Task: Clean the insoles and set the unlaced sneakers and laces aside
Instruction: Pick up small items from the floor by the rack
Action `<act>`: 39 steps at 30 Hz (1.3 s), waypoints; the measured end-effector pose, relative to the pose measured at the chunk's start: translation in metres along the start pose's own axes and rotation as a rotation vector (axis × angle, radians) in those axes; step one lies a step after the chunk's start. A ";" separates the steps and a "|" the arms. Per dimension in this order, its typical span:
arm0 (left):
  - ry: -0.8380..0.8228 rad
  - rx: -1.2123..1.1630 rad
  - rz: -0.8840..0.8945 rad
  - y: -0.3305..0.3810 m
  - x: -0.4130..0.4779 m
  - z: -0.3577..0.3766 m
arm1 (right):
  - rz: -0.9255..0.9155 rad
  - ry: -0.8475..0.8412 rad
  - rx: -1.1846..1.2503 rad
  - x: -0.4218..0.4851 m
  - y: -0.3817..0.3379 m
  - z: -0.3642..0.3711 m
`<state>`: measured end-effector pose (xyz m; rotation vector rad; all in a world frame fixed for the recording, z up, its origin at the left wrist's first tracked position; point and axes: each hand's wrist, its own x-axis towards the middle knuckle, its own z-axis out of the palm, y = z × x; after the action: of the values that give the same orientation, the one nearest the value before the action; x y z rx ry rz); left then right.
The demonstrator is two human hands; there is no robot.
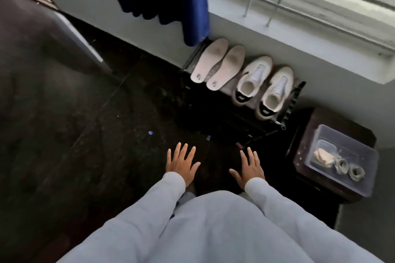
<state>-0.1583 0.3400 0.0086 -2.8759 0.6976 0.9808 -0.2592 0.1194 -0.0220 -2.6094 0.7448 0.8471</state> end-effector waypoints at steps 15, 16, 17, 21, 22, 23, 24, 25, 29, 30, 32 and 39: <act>0.084 -0.289 -0.335 -0.186 0.073 0.033 | -0.314 -0.080 -0.159 0.132 -0.209 0.003; 0.102 -0.315 -0.358 -0.197 0.088 0.039 | -0.343 -0.090 -0.165 0.150 -0.221 0.011; 0.119 -0.339 -0.367 -0.209 0.106 0.050 | -0.369 -0.107 -0.183 0.169 -0.231 0.023; 0.207 -0.412 -0.396 -0.249 0.185 0.099 | -0.481 -0.166 -0.294 0.248 -0.264 0.077; 0.239 -0.418 -0.395 -0.259 0.209 0.119 | -0.505 -0.132 -0.320 0.268 -0.271 0.096; 0.264 -0.425 -0.393 -0.268 0.232 0.137 | -0.540 -0.098 -0.341 0.288 -0.279 0.113; 0.286 -0.431 -0.387 -0.275 0.253 0.152 | -0.573 -0.087 -0.357 0.303 -0.285 0.125; 0.292 -0.440 -0.377 -0.282 0.278 0.172 | -0.602 -0.105 -0.382 0.323 -0.291 0.144; 0.315 -0.444 -0.430 -0.310 0.360 0.249 | -0.660 -0.069 -0.429 0.389 -0.307 0.225; 0.303 -0.451 -0.432 -0.317 0.379 0.269 | -0.658 -0.058 -0.430 0.405 -0.307 0.247; 0.263 -0.501 -0.401 -0.332 0.417 0.302 | -0.663 -0.060 -0.439 0.432 -0.305 0.283; 0.044 -0.438 -0.441 -0.367 0.514 0.364 | -0.657 -0.240 -0.441 0.506 -0.304 0.352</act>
<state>0.1477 0.5208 -0.6276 -3.1981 -0.1869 1.1104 0.0990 0.3246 -0.5713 -2.7490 -0.4011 1.1565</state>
